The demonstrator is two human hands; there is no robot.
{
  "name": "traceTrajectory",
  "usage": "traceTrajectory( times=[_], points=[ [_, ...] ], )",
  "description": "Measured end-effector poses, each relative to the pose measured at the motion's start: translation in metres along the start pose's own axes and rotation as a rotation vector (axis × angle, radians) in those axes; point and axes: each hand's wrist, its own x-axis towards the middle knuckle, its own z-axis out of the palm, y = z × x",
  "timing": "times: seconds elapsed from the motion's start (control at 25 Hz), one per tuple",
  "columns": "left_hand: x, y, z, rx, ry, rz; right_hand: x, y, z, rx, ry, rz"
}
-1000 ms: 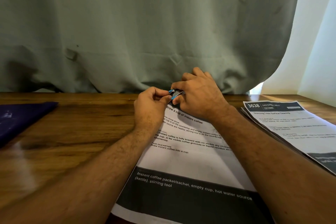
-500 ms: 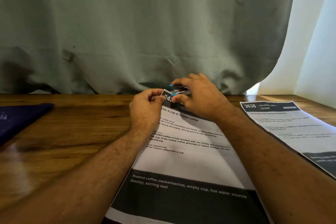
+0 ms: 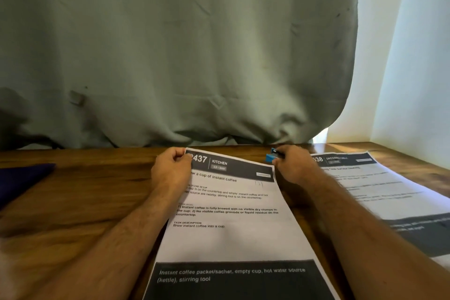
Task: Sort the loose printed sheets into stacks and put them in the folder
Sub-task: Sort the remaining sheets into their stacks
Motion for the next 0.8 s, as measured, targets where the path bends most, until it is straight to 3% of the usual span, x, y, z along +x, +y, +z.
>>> traceTrajectory(
  times=[0.32, 0.64, 0.72, 0.8],
  points=[
    [-0.003, 0.003, -0.005, -0.195, -0.058, -0.121, 0.003, 0.005, 0.005, -0.155, 0.013, 0.083],
    [0.001, 0.003, -0.007, -0.205, -0.034, -0.120, 0.008, 0.012, 0.007, -0.126, -0.070, 0.095],
    [0.003, 0.003, -0.007, -0.205, -0.016, -0.121, 0.009, 0.008, 0.002, -0.083, 0.013, 0.037],
    [0.005, 0.004, -0.008, -0.266, 0.006, -0.128, 0.011, 0.002, -0.003, 0.110, 0.177, -0.071]
  ],
)
